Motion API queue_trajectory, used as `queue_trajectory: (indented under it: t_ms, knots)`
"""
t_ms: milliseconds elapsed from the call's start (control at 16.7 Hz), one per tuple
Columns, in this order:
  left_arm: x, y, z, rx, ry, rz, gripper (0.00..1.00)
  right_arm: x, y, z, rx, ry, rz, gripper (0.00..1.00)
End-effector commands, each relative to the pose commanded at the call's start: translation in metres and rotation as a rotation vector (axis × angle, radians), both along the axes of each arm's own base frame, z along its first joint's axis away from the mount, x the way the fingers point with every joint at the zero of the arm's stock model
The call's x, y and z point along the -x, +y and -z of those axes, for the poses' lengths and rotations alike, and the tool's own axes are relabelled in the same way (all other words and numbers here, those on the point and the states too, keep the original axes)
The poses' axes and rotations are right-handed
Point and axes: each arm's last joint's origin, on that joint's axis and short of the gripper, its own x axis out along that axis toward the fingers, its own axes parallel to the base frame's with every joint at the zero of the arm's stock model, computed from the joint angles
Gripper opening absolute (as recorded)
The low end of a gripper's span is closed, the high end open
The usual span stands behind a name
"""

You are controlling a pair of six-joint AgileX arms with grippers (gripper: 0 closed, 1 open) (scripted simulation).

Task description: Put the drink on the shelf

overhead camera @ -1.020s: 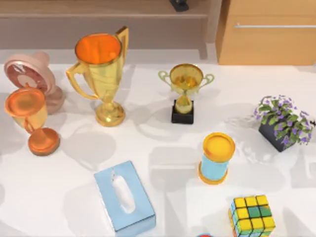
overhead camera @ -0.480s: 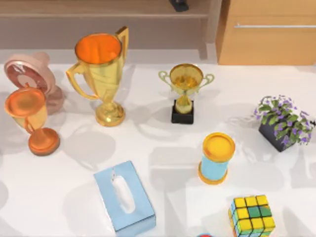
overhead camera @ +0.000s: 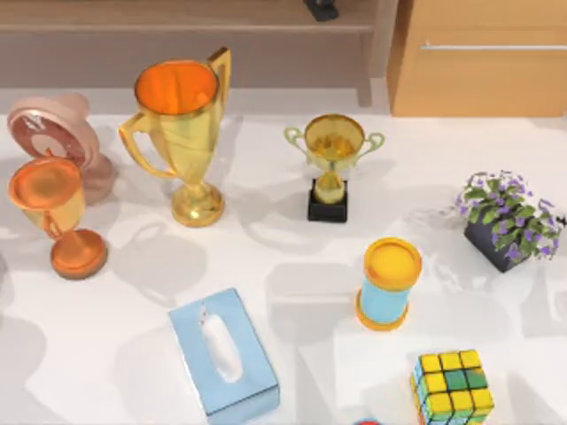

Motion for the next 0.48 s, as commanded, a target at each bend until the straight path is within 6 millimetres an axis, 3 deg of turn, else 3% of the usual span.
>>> queue_trajectory:
  t_ms: [240, 480]
  knots:
    - [-0.026, -0.015, -0.055, -0.042, -0.109, -0.034, 0.00, 0.000, 0.000, 0.000, 0.000, 0.000, 0.000, 1.00]
    - [-0.055, -0.054, -0.099, -0.016, -0.136, -0.042, 0.00, 0.000, 0.000, 0.000, 0.000, 0.000, 0.000, 1.00]
